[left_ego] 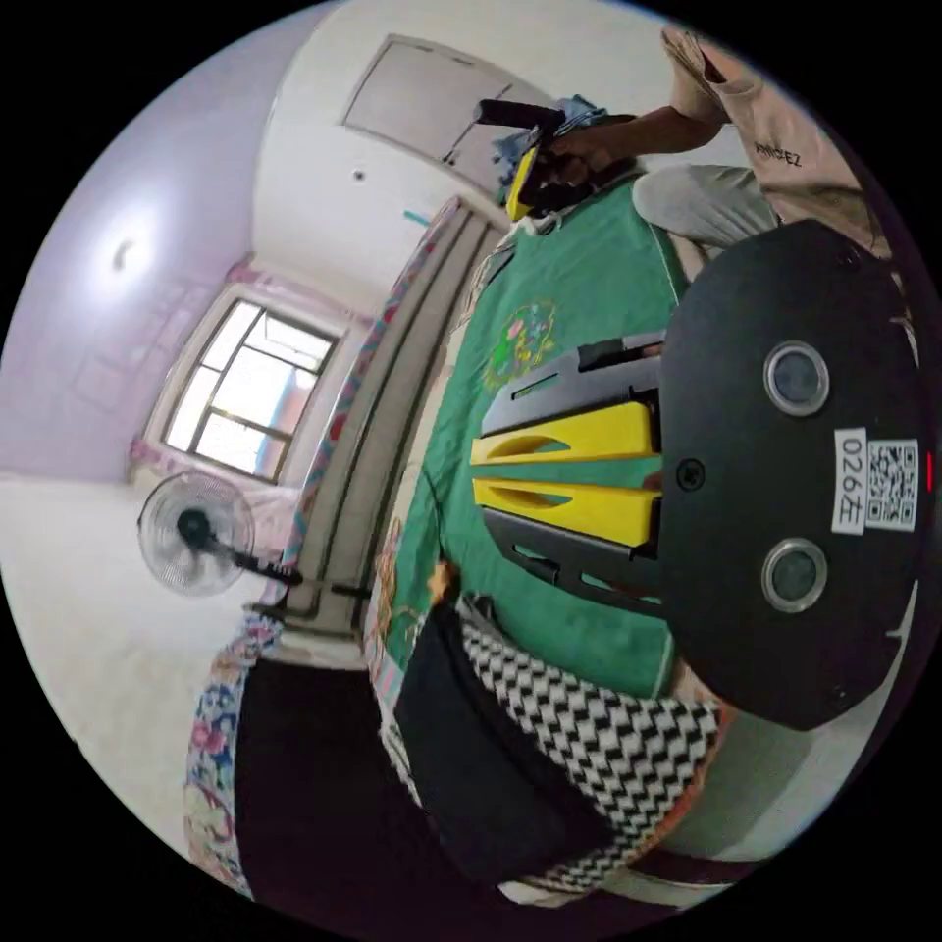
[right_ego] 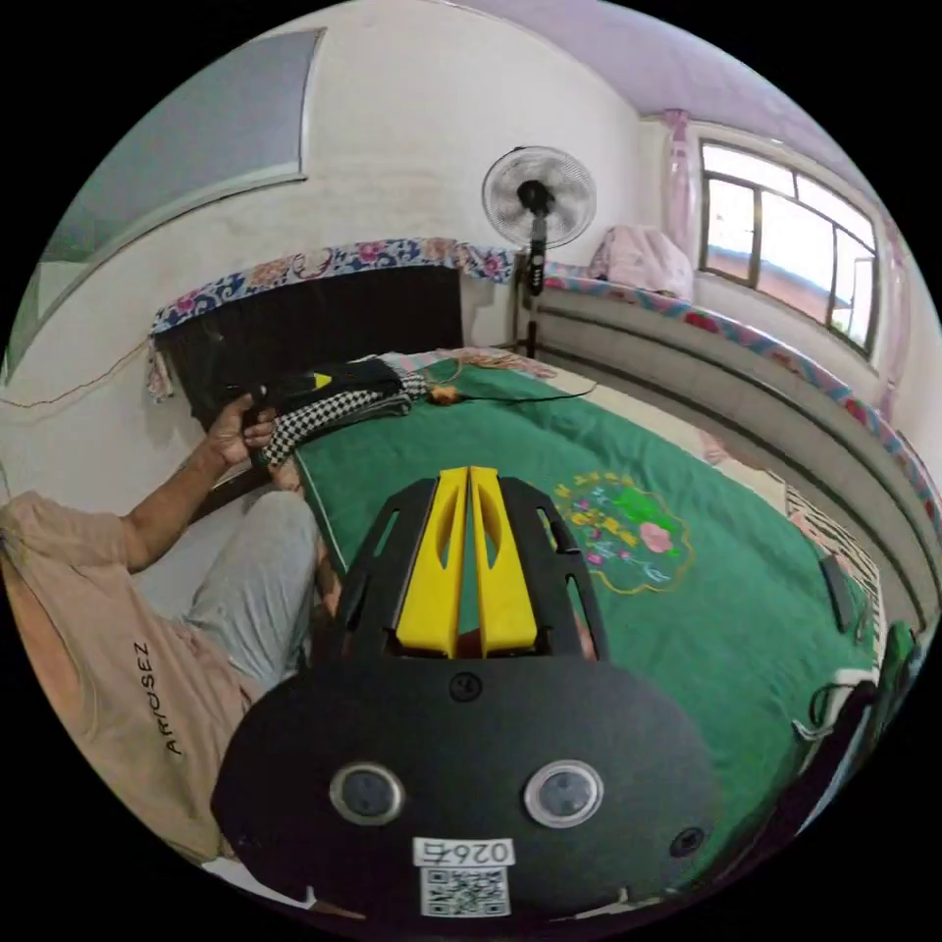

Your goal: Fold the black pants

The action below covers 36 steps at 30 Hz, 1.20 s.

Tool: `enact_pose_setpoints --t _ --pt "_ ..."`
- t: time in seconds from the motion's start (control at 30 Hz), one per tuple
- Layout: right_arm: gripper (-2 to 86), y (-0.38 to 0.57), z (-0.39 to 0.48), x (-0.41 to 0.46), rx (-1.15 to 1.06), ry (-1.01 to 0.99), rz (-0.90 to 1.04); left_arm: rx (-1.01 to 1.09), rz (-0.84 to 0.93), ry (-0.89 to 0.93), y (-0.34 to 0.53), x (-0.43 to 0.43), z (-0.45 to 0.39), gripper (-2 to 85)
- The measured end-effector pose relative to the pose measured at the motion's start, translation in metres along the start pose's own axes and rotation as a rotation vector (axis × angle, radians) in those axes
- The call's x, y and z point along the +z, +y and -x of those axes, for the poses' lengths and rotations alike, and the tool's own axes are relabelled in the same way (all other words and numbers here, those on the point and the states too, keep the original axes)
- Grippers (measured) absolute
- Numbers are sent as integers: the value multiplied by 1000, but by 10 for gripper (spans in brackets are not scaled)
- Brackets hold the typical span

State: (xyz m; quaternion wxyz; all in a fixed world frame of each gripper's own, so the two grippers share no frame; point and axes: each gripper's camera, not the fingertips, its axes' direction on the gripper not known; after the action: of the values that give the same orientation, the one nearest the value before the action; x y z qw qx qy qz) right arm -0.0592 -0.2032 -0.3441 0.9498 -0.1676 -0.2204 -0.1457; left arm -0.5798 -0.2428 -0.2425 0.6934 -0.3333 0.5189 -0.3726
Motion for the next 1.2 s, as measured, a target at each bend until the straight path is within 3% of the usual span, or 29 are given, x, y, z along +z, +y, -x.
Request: enact_pose_setpoints --t 0.17,0.23,0.53,0.83,0.9,1.0,1.07,1.2 --pt "-5 -117 44 117 -51 -165 87 -228 -162 -396 10 -105 137 124" --pt "2 -159 56 157 -54 -205 111 -283 -162 -431 7 -120 176 133" --pt "64 -346 104 330 -58 -240 214 -404 4 -322 -41 -100 316 181" --pt "125 -475 105 457 23 -286 242 -278 39 -302 -72 -109 349 222" --pt "132 -490 104 492 49 -341 342 -256 68 -333 -80 -109 353 211" --pt "90 -504 100 495 51 -372 344 -275 63 -368 -91 -113 361 188" --pt "14 -511 101 483 25 -372 299 -223 37 -398 -97 -116 360 156" --pt "-9 -522 122 450 -37 -353 213 -214 -29 -458 -102 -129 358 97"
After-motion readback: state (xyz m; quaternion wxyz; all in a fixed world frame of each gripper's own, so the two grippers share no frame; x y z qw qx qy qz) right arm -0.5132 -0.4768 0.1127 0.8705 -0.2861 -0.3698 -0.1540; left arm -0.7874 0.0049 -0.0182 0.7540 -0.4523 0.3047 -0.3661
